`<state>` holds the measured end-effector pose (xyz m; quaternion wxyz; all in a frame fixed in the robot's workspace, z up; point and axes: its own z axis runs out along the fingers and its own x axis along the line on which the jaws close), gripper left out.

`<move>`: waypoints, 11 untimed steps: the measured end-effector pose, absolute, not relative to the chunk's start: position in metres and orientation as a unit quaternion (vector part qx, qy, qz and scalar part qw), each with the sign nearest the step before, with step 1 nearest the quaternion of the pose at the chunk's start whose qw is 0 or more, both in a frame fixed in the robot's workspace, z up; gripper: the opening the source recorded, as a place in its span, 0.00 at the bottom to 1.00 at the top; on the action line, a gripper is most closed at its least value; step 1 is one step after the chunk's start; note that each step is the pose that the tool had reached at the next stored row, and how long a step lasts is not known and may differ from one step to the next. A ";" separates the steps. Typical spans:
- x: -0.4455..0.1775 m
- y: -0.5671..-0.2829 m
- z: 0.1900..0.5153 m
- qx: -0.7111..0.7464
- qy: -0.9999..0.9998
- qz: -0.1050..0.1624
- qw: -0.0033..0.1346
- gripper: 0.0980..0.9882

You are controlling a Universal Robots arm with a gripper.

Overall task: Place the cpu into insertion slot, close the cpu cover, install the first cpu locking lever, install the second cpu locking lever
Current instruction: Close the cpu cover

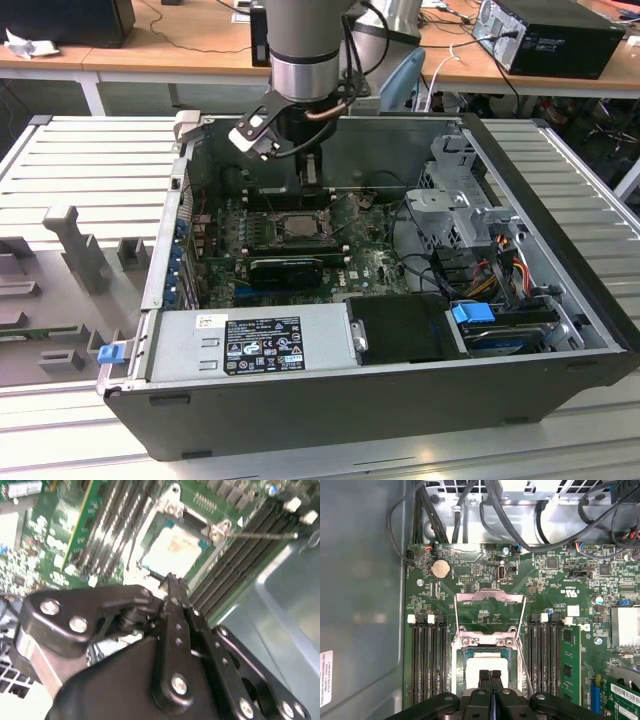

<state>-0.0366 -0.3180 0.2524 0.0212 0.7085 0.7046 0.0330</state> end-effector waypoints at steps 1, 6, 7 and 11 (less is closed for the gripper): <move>-0.032 -0.318 0.252 0.709 0.705 0.033 0.021 0.01; -0.009 -0.318 0.255 0.709 0.705 0.031 0.020 0.01; -0.009 -0.318 0.258 0.709 0.705 0.031 0.020 0.01; -0.004 -0.318 0.263 0.709 0.705 0.032 0.020 0.01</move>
